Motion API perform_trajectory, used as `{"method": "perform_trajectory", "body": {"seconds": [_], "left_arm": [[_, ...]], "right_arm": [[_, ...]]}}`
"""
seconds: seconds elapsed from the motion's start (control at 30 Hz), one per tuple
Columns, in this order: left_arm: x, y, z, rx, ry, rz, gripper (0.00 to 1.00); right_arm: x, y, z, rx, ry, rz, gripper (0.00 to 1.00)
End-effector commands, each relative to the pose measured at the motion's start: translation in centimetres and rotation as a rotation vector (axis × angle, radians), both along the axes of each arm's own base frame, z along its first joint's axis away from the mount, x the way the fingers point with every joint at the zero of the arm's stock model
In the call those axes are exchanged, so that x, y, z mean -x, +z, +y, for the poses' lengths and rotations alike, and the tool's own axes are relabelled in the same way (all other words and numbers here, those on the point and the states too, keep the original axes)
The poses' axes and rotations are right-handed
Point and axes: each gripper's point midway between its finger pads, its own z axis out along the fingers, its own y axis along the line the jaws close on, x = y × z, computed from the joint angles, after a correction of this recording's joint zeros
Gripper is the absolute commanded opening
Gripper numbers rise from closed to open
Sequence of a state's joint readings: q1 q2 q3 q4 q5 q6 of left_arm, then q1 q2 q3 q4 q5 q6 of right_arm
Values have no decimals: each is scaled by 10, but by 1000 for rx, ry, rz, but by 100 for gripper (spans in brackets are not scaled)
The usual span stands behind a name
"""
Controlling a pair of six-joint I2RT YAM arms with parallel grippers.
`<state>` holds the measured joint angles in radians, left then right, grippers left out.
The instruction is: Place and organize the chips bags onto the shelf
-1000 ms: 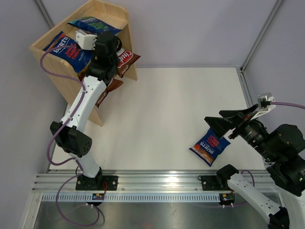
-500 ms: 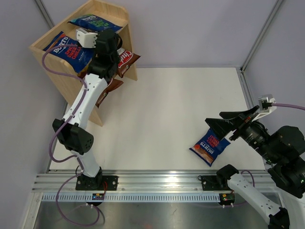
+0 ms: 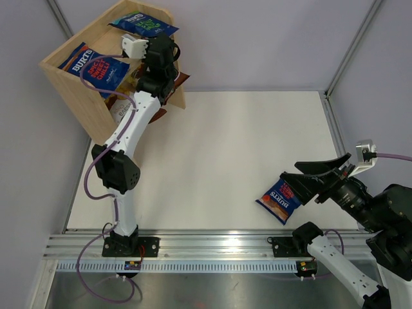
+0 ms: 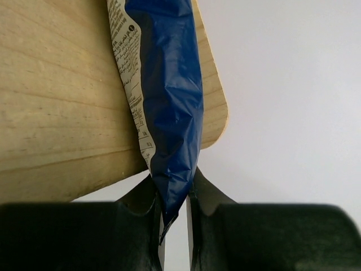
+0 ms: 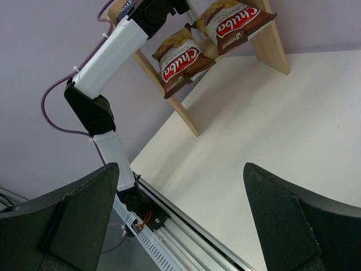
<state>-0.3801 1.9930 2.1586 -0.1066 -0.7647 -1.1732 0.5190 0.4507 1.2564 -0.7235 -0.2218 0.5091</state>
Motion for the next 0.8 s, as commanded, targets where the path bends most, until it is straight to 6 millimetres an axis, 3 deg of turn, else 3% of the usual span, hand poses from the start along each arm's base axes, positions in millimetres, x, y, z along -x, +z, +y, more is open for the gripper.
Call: {"method": "perform_trajectory", "body": {"seconds": [0.0, 0.43, 0.63, 0.77], "left_arm": [[2, 28, 9, 23, 54, -87, 9], [-4, 26, 17, 17, 88, -92, 13], [-10, 14, 31, 28, 93, -73, 13], [-11, 16, 38, 31, 91, -81, 14]], "right_arm": [[8, 6, 3, -23, 38, -13, 99], [13, 7, -3, -15, 22, -17, 99], [15, 4, -4, -30, 21, -9, 99], [14, 4, -5, -44, 10, -5, 100]]}}
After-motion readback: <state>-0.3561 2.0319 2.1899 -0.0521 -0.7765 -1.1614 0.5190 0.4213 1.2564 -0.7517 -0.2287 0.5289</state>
